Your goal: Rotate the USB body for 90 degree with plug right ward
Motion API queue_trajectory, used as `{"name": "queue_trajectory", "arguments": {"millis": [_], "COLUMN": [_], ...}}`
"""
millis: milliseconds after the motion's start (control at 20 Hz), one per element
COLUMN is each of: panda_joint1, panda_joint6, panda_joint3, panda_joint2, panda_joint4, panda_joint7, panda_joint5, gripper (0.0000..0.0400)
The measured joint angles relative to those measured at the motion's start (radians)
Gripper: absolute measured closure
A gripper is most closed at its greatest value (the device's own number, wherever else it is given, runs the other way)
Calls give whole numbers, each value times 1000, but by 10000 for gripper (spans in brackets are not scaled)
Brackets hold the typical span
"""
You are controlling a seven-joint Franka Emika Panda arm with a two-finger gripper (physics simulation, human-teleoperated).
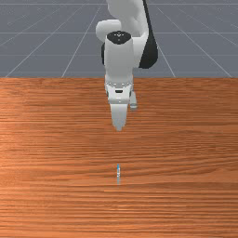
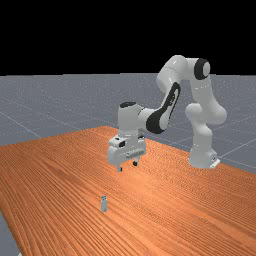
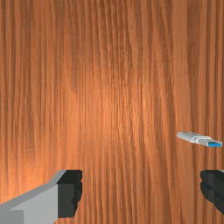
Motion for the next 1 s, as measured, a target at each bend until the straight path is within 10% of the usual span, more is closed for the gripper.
{"name": "queue_trajectory", "arguments": {"millis": [100,250,300,400,650,700,800,1000], "panda_joint1": [0,0,11,10,-95,-74,-99,-113], "panda_joint6": [0,0,-1,0,-8,-1,-16,-97], "panda_joint3": [0,0,-9,-14,-17,-59,-58,-46], "panda_joint2": [0,0,0,0,14,16,13,67], "panda_joint4": [0,0,0,0,23,23,30,111], "panda_joint7": [0,0,22,16,-202,-115,-143,-170], "panda_joint5": [0,0,-23,-31,8,-51,-33,-4], "gripper": [252,367,223,82,7,161,312,388]}}
